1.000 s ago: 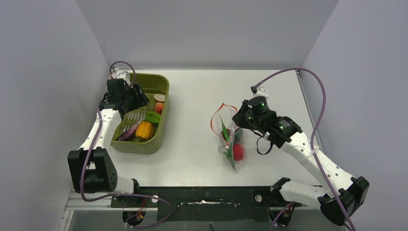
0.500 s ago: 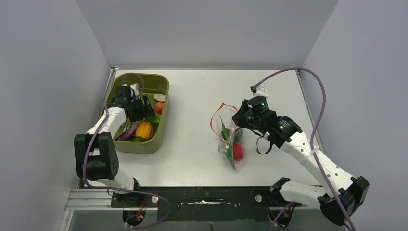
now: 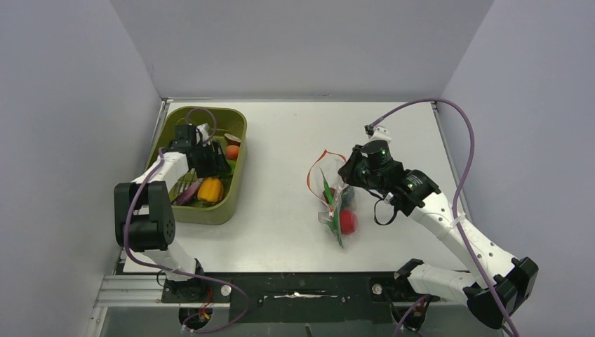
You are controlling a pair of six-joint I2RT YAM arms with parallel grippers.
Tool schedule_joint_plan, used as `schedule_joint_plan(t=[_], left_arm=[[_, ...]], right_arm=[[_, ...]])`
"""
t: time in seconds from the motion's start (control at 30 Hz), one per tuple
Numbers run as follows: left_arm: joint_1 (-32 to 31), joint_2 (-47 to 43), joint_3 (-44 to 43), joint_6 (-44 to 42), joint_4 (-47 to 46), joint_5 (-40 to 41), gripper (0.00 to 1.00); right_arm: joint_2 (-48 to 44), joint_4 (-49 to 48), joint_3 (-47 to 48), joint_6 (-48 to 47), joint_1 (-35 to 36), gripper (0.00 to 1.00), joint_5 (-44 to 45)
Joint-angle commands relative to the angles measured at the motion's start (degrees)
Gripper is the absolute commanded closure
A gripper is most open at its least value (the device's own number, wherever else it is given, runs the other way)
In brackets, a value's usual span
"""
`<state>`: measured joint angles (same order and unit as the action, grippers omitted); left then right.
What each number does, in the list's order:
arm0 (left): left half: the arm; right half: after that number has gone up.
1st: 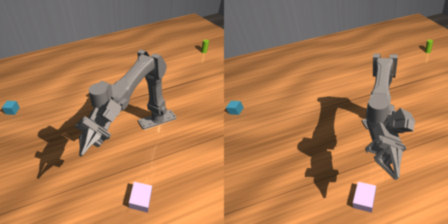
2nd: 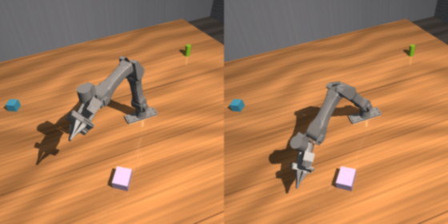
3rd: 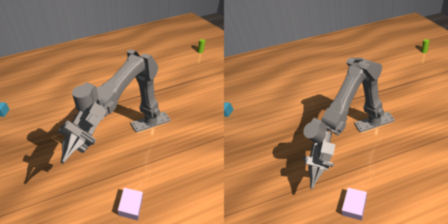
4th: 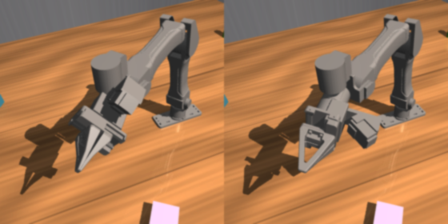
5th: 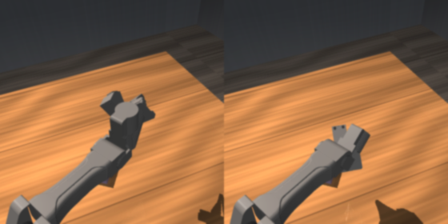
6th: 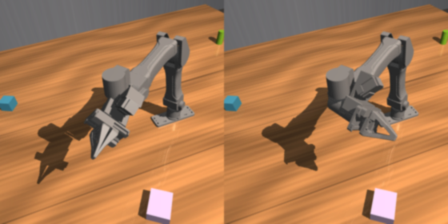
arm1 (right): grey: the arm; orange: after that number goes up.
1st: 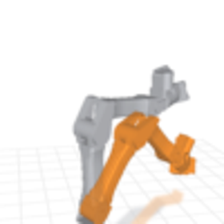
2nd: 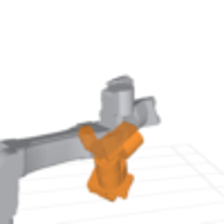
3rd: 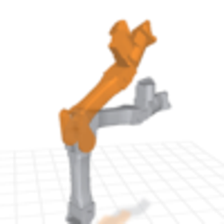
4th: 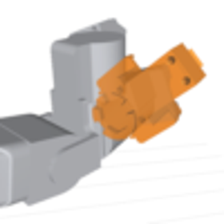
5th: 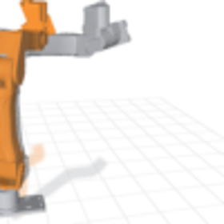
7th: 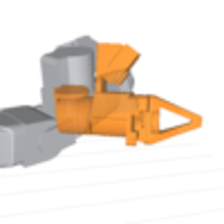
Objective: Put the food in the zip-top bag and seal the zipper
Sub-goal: Pick up the fake fruit from the bin.
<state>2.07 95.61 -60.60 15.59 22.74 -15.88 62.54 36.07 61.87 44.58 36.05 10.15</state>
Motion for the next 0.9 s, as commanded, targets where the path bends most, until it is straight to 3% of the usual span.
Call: schedule_joint_plan(t=[0.0,0.47,0.87], left_arm=[[0.05,0.40,-2.01,-1.62,-0.29,3.21,0.50],[0.03,-5.74,-1.87,-0.65,0.02,6.17,0.71],[-0.18,-12.65,-1.21,0.30,3.40,10.16,0.75]], right_arm=[[-1.17,-3.47,0.65,-0.72,-0.11,1.00,0.36],[-2.57,-3.30,-0.03,-0.02,-0.02,1.00,0.28],[-2.61,-3.39,0.01,0.47,0.29,1.00,-0.26]])
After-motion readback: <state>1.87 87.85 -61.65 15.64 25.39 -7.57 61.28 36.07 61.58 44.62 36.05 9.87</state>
